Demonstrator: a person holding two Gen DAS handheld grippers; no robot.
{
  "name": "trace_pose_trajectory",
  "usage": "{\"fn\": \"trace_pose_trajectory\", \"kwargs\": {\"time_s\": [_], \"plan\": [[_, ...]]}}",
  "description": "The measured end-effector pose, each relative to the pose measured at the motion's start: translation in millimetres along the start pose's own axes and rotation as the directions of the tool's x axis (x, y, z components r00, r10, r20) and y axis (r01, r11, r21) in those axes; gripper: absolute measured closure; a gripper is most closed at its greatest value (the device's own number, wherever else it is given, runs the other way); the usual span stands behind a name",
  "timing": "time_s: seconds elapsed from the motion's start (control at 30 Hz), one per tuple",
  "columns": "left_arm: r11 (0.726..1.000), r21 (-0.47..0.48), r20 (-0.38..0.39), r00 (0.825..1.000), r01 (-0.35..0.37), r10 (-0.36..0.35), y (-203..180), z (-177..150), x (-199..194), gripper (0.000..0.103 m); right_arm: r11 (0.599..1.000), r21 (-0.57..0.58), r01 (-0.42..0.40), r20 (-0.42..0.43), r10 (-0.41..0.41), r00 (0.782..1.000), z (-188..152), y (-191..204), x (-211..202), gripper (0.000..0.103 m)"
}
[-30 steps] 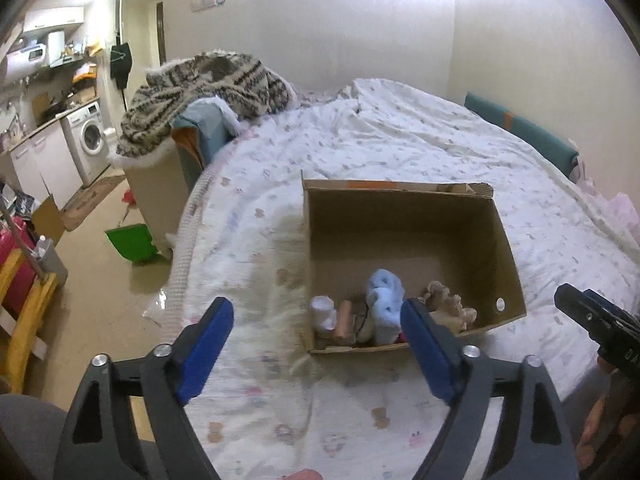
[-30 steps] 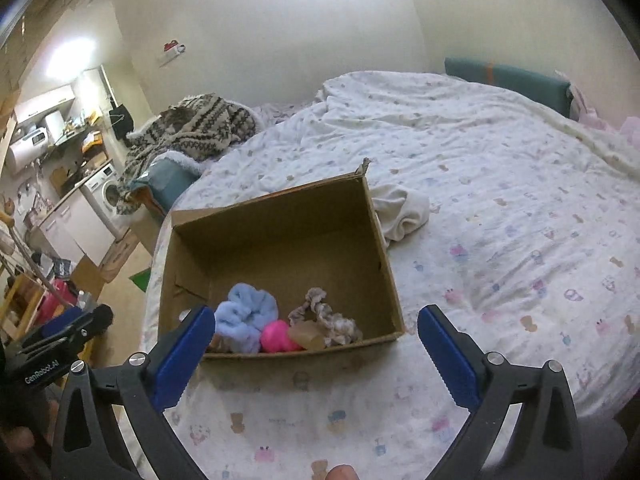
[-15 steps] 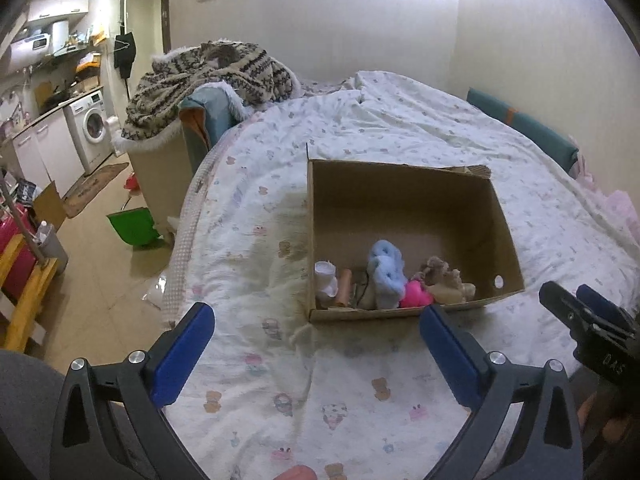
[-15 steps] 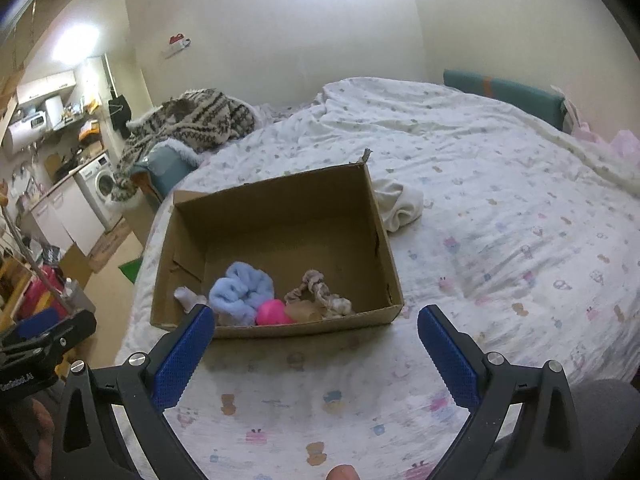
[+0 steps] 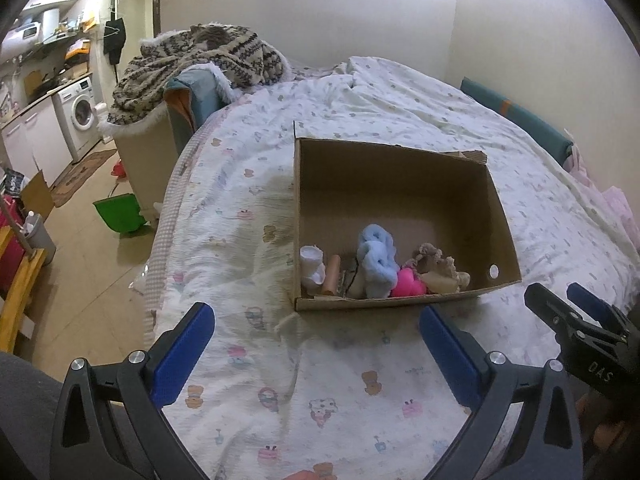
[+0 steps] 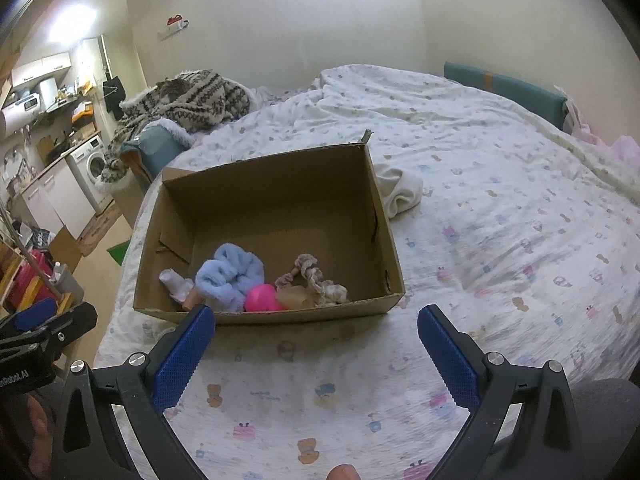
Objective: Organize soft objects
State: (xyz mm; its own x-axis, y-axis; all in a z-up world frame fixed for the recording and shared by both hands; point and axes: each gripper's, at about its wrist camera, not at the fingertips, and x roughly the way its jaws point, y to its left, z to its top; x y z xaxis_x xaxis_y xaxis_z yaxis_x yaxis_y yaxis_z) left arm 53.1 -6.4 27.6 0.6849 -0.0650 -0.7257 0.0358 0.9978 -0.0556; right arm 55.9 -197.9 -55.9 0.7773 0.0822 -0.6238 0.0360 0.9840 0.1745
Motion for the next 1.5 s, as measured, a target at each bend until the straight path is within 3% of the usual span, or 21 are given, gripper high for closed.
{"fn": "trace_pose_trajectory", "kwargs": {"time_s": [1.5], "plan": [[1.0,0.011,-0.003,1.0,-0.004,0.004,-1.3,0.2,-1.4,0.001,1.0,-0.02,0.006,0.011,-0.005,1.0,2.4,-0.8,-2.9,0.0]]}}
